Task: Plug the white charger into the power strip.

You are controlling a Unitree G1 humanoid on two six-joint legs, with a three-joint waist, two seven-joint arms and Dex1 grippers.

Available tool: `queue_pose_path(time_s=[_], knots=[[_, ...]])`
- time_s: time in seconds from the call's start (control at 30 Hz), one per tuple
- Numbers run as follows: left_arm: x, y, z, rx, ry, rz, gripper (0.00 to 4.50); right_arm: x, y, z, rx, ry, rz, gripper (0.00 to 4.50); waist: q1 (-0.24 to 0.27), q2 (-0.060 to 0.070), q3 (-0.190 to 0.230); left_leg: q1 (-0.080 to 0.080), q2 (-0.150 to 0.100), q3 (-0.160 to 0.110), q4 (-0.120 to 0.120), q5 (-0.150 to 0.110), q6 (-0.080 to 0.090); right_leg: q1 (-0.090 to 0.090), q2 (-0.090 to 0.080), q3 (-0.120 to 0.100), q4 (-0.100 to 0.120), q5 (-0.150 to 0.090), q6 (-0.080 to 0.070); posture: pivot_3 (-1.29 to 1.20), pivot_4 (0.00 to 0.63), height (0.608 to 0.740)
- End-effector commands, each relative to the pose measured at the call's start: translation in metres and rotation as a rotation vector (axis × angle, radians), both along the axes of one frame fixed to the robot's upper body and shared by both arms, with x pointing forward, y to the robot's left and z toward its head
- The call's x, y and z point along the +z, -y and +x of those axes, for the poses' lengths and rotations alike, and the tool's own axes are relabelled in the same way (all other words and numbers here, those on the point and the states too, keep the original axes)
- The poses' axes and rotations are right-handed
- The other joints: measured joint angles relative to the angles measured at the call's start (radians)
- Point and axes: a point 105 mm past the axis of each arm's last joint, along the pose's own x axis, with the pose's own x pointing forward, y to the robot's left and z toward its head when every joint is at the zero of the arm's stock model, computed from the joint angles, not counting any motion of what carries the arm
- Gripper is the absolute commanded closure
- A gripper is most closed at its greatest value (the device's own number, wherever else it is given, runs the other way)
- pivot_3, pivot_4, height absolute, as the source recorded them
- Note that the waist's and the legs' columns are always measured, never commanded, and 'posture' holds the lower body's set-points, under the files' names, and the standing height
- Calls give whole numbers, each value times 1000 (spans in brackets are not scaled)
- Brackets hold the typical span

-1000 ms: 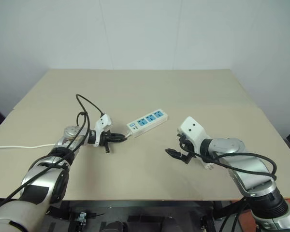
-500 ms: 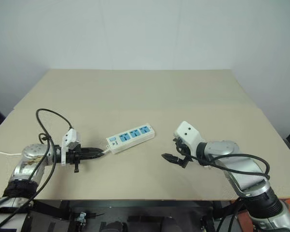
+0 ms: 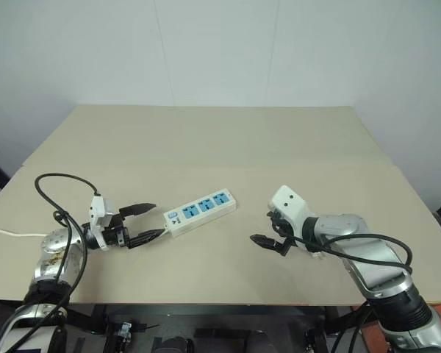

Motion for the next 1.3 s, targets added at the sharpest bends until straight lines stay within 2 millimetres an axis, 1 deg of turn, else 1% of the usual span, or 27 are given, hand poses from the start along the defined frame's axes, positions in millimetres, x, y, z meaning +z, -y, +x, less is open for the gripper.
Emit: queue_pose_path(time_s=[0.03, 0.17, 0.33, 0.47, 0.67, 0.87, 1.07, 1.17, 1.23, 1.3], knots=[[1, 3, 0, 28, 55, -13, 18, 17, 7, 1, -17, 79, 1, 0, 0, 0, 0, 0, 0, 0, 0, 0, 0, 0, 0, 0, 0, 0, 0, 0, 150, 740], [-6, 10, 1, 12, 56, 9, 18, 18, 8, -1, -14, 76, -1, 0, -2, 0, 0, 0, 0, 0, 0, 0, 0, 0, 0, 0, 0, 0, 0, 0, 150, 740], [-4, 16, 14, 49, 90, -15, 18, 19, 8, -1, -17, 78, 1, 0, -1, 0, 0, 1, 0, 0, 0, 0, 0, 1, 0, 0, 0, 0, 0, 0, 150, 740], [-9, 21, 18, 46, 66, -27, 18, 17, 7, -3, -19, 78, -6, 0, -1, 0, 0, 0, 0, 0, 0, 0, 0, 0, 0, 0, -1, 0, 0, 0, 150, 740], [-26, 31, 18, -7, -5, 9, 18, 18, 10, -6, -37, 79, -8, 0, -2, 0, 0, 1, 0, 0, 0, 0, 0, 1, 0, 0, 0, 0, 0, 0, 150, 740], [-34, 34, 18, -3, -26, 12, 18, 19, 13, -6, -51, 81, -15, 0, 1, 0, 0, 2, 0, 0, 0, 0, 0, 3, 0, 0, -1, 0, 0, 0, 150, 740], [-40, 34, 19, -1, -98, -3, 18, 17, 13, -5, -57, 78, -21, 0, 2, 2, -2, 4, -1, 0, 0, 0, 0, 4, 0, 0, 0, 0, 0, 0, 150, 740], [-40, 33, 20, 5, -110, -3, 643, 18, 13, -4, -64, 79, -18, 0, 2, 3, -2, 6, -1, 0, 0, 0, 0, 7, 0, 0, -1, -1, 1, 0, 150, 740], [-41, 32, 20, 4, -129, 2, 1234, 18, 13, -3, -66, 81, -16, 0, 2, 3, -2, 9, -1, 0, -1, 0, 0, 10, 0, 0, -2, -1, 1, 0, 150, 740], [-42, 32, 19, 0, -143, 9, 1294, 18, 12, -3, -66, 83, -14, 0, 2, 3, -2, 12, 0, 0, -2, 0, 0, 14, 0, 0, -4, -1, 2, 0, 150, 740]])
